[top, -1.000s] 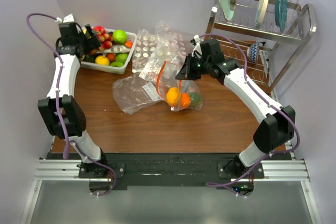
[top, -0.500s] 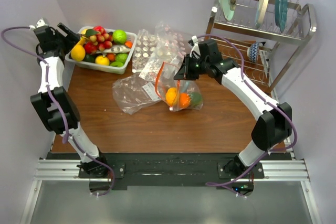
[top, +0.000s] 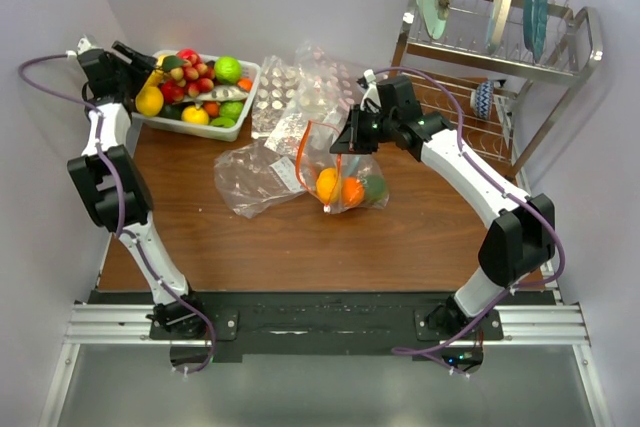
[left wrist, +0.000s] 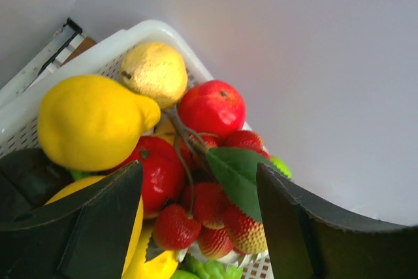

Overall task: Place the food in the zip-top bag and seal the zipper
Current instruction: Pick up the fake fruit from the bin.

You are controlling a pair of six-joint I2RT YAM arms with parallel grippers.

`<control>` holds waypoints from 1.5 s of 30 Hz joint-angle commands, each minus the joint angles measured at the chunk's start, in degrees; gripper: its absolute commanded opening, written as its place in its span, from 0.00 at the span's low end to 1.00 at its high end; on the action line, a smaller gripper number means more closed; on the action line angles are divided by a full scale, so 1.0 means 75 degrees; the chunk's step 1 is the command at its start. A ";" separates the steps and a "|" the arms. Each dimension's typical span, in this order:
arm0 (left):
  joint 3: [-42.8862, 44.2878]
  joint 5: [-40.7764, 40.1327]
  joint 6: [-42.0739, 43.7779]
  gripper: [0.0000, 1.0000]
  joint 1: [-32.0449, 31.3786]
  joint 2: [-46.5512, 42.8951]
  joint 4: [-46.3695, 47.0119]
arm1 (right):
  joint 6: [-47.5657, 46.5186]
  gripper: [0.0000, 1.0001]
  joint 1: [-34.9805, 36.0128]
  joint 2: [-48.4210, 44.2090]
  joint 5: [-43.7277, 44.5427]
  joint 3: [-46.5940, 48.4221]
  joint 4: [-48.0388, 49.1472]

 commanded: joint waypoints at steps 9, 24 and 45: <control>0.1760 -0.0164 -0.0314 0.70 -0.0073 0.1081 -0.0047 | -0.0148 0.00 -0.0058 0.0050 -0.0022 0.0082 0.0098; 0.2675 -0.1394 0.0026 0.67 -0.0601 0.1528 -0.1278 | -0.0160 0.00 -0.0152 0.0074 -0.0034 0.0093 0.0075; 0.2675 -0.0808 -0.0385 0.00 -0.0777 0.1599 -0.0235 | -0.0195 0.00 -0.0187 0.0038 -0.0034 0.0082 0.0039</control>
